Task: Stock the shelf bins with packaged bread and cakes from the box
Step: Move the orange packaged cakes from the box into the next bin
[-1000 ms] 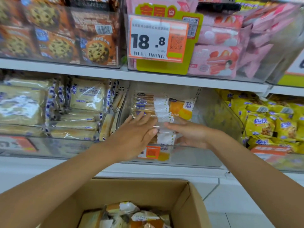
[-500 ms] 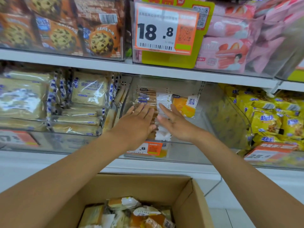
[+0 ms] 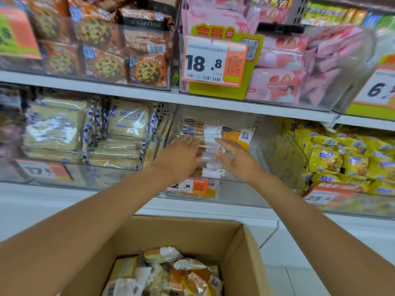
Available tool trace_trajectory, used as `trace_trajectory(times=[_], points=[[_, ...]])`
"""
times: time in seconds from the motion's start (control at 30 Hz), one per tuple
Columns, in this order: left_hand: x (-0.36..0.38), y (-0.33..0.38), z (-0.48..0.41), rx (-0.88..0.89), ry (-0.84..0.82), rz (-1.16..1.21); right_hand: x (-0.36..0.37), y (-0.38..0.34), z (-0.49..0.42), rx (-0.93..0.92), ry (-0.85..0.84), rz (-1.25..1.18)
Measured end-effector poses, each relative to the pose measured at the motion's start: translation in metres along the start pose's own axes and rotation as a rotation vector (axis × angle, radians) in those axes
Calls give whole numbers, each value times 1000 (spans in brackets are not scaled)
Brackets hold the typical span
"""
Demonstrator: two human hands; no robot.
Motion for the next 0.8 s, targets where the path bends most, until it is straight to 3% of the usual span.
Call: trace_trajectory(times=[0.07,0.13,0.27,0.4,0.63,0.8], points=[[-31,4,20,-16,235,147,-18,-10,23,-25,154,64],[-37,-1,39,-113,307,295,-23,-24,52,-36,266,140],[19,-17,71,-262,66,486,17,-50,102,-57,236,104],[111,-49,116,-428,-211,661,111,-27,144,63,-75,83],[246,-153,217,-849,-304,864,310,62,240,322,-714,121],[296,-177,260,-1009,-323,977,405,63,278,264,-788,116]])
Point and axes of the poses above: each hand's wrist, its own z-axis away from the middle knuckle, its own x-axis out of the palm, y = z × x, the point moved 10 cm from there along -z, towards the middle knuckle, and after that the axes turned 9 degrees about z, right-handed, at the moved point
